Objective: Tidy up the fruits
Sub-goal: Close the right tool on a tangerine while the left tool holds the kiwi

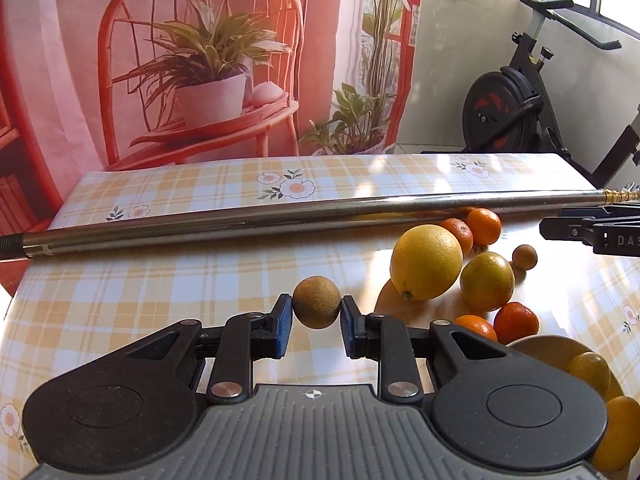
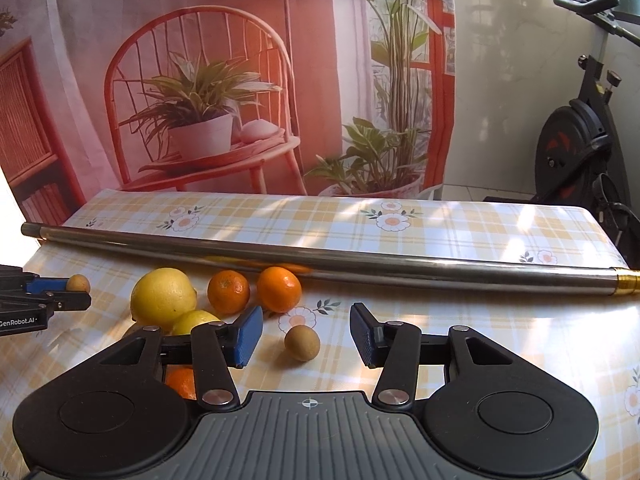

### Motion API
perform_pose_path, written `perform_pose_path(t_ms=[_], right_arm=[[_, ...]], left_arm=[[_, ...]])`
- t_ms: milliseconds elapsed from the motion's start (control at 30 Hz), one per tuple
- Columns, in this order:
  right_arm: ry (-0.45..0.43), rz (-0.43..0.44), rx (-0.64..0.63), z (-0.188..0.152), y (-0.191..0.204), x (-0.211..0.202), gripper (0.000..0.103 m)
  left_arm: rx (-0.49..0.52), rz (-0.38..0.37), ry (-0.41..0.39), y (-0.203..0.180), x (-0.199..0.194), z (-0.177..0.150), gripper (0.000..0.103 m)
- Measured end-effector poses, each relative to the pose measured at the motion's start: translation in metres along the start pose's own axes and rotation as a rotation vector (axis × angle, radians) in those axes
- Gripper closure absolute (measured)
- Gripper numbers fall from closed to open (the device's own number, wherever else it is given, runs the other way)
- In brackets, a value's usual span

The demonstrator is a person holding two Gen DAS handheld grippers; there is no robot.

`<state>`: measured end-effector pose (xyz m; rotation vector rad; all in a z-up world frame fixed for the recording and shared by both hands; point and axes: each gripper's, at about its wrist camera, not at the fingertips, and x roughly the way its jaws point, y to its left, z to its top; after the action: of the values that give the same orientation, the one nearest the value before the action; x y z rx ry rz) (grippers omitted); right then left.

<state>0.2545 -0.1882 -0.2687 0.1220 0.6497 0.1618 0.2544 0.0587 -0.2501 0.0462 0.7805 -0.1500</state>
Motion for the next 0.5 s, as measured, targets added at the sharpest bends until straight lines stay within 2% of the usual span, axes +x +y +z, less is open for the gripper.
perform_pose_path(t_ms=[200, 500], right_arm=[[-0.013, 0.031, -0.056, 0.01, 0.009, 0.031, 0.061], [0.039, 0.033, -0.087, 0.014, 0.013, 0.068, 0.062]], left_arm=[[-0.045, -0.048, -0.013, -0.007, -0.014, -0.007, 0.076], [-0.051, -0.102, -0.02, -0.015, -0.02, -0.014, 0.076]])
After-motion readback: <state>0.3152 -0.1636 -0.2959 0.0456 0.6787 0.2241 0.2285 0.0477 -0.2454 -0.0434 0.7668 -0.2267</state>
